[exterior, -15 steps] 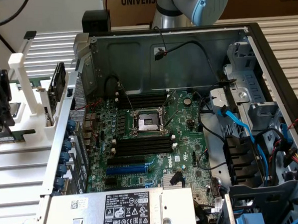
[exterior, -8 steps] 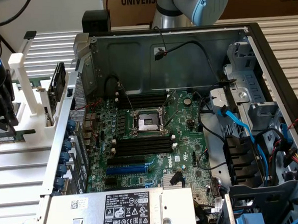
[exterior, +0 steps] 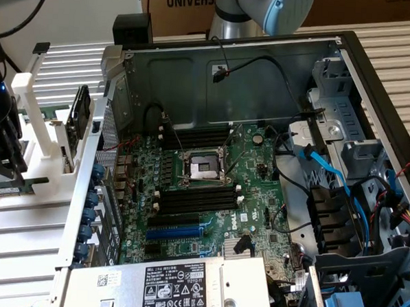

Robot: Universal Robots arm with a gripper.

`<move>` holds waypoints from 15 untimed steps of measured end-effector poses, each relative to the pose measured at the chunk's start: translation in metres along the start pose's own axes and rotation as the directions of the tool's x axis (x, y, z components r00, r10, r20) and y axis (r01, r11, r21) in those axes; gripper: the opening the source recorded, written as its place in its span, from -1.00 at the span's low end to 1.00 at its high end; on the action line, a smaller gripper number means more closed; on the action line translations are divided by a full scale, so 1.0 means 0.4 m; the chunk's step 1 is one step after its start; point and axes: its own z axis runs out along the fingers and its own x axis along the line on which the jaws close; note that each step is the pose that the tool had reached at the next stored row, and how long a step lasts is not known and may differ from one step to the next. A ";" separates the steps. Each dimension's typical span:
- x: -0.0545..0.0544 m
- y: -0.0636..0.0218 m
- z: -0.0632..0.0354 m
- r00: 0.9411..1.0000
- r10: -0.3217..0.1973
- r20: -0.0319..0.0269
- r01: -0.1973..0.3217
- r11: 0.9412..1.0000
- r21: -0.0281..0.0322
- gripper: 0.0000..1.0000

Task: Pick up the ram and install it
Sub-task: 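Pick up the ram and move it above insertion slot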

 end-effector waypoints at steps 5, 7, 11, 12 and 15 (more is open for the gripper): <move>-0.005 0.001 0.007 1.000 -0.002 -0.018 0.002 1.000 -0.002 -0.35; -0.008 0.001 0.008 1.000 -0.002 -0.024 0.002 1.000 -0.002 -0.35; -0.011 0.005 0.012 1.000 -0.003 -0.024 0.002 1.000 -0.001 -0.35; -0.011 0.006 0.013 1.000 -0.003 -0.024 0.003 1.000 -0.001 -0.35; -0.012 0.009 0.016 1.000 -0.003 -0.025 0.003 1.000 -0.001 -0.35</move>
